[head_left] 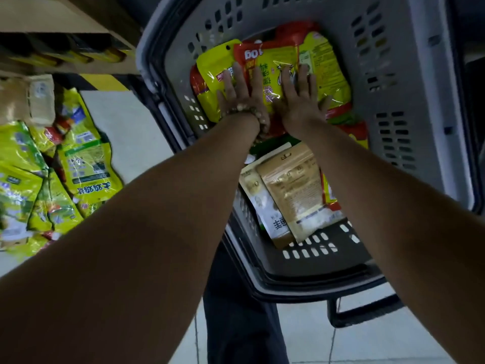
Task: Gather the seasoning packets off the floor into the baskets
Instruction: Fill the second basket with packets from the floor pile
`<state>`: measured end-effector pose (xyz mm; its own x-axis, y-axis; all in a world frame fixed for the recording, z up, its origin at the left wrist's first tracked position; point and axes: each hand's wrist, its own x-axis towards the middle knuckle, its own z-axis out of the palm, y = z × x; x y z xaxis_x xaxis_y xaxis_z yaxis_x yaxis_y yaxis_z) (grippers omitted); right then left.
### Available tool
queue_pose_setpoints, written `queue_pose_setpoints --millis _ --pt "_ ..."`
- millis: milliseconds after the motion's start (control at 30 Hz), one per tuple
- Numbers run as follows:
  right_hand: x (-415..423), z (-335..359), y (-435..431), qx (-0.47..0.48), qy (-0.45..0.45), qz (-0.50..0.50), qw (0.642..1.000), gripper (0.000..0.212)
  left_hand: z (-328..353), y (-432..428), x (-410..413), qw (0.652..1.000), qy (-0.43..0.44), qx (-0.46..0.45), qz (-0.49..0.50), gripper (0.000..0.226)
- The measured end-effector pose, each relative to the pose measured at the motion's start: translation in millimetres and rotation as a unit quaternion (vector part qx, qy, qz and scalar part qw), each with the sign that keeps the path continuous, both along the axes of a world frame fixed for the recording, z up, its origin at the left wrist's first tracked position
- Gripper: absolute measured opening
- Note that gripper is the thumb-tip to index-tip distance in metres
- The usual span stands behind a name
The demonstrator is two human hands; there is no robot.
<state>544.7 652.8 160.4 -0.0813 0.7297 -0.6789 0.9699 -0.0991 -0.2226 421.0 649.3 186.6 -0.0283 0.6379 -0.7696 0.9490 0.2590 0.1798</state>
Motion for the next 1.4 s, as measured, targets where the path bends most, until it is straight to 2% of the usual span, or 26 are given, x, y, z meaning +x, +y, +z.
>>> queue_pose_setpoints --millis 100,200,267,333,400,500,667,800,1000,1100,1267,1367,1400 --pt "9 24 6 -0.011 0.030 -0.018 0.999 0.075 23 3 -15 0.999 -0.023 0.006 -0.027 0.096" --pt "11 52 -1 0.020 0.045 -0.046 0.998 0.086 62 -14 -25 0.988 -0.071 0.137 -0.022 0.078" --pt "5 73 -10 0.066 0.053 -0.042 0.995 0.086 95 -35 -29 0.963 -0.146 0.226 0.005 0.065" --pt "-8 98 -20 0.125 0.076 -0.035 0.989 0.082 124 -56 -39 0.923 -0.215 0.315 0.044 0.057" --pt "-29 126 -32 0.178 0.118 -0.065 0.975 0.078 143 -74 -59 0.888 -0.242 0.374 0.115 0.053" --pt "-73 167 -57 0.207 0.182 -0.090 0.957 0.069 157 -108 -105 0.880 -0.232 0.342 0.234 0.054" --pt "-173 195 -109 0.199 0.281 -0.005 0.939 0.055 154 -185 -203 0.864 -0.190 0.302 0.356 0.060" --pt "-260 165 -149 0.106 0.298 0.020 0.948 0.054 142 -250 -276 0.854 -0.139 0.272 0.421 0.057" --pt "-371 88 -193 -0.020 0.253 0.015 0.967 0.052 84 -329 -360 0.831 -0.081 0.206 0.510 0.054" --pt "-411 27 -211 -0.077 0.232 -0.032 0.969 0.050 35 -361 -383 0.813 -0.054 0.208 0.540 0.051" --pt "-445 -91 -228 -0.131 0.177 -0.098 0.971 0.052 -60 -384 -398 0.793 -0.059 0.216 0.567 0.054" --pt "-455 -156 -223 -0.154 0.165 -0.193 0.955 0.042 -115 -381 -409 0.824 -0.068 0.240 0.508 0.051" --pt "-461 -174 -222 -0.161 0.166 -0.227 0.946 0.048 -132 -379 -416 0.827 -0.069 0.253 0.497 0.049"
